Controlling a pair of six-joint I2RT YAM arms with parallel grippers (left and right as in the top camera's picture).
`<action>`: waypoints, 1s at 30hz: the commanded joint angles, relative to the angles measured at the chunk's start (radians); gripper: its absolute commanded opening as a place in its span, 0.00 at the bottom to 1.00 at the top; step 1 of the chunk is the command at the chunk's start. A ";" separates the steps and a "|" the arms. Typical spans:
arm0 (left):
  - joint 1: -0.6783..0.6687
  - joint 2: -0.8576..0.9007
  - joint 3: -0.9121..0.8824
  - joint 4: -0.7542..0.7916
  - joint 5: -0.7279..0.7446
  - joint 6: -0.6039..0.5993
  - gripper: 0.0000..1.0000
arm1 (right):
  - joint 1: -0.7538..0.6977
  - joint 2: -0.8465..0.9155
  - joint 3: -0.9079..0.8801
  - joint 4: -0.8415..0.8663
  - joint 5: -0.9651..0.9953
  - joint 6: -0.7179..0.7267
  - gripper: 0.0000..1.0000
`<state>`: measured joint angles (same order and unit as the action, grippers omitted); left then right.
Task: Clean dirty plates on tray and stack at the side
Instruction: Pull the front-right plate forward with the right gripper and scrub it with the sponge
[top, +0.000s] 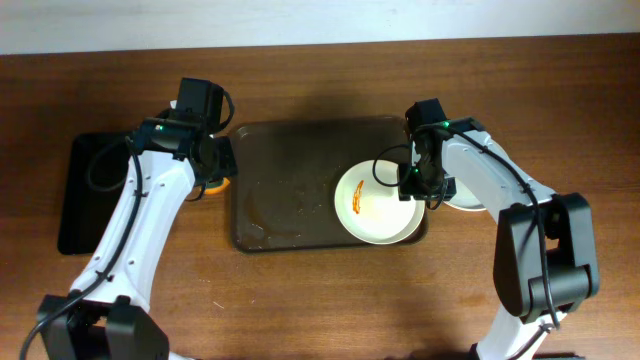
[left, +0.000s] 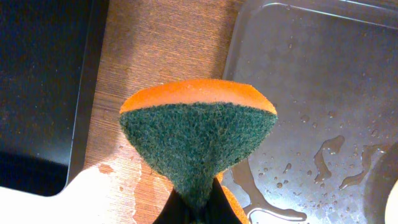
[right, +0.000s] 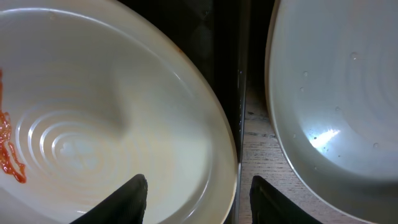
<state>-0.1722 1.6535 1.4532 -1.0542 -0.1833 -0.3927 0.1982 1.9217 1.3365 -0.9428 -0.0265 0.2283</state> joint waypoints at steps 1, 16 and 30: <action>0.005 0.003 0.000 0.002 0.005 0.005 0.00 | 0.004 -0.001 -0.011 0.006 -0.007 -0.002 0.55; 0.005 0.003 0.000 0.002 0.012 0.005 0.00 | 0.006 0.000 -0.092 0.122 -0.206 -0.002 0.43; -0.109 0.224 0.000 0.069 0.374 0.164 0.00 | 0.216 0.020 -0.170 0.352 -0.198 0.235 0.04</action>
<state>-0.2344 1.8084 1.4532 -0.9977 0.0807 -0.2913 0.3790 1.9182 1.1843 -0.6025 -0.2382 0.3847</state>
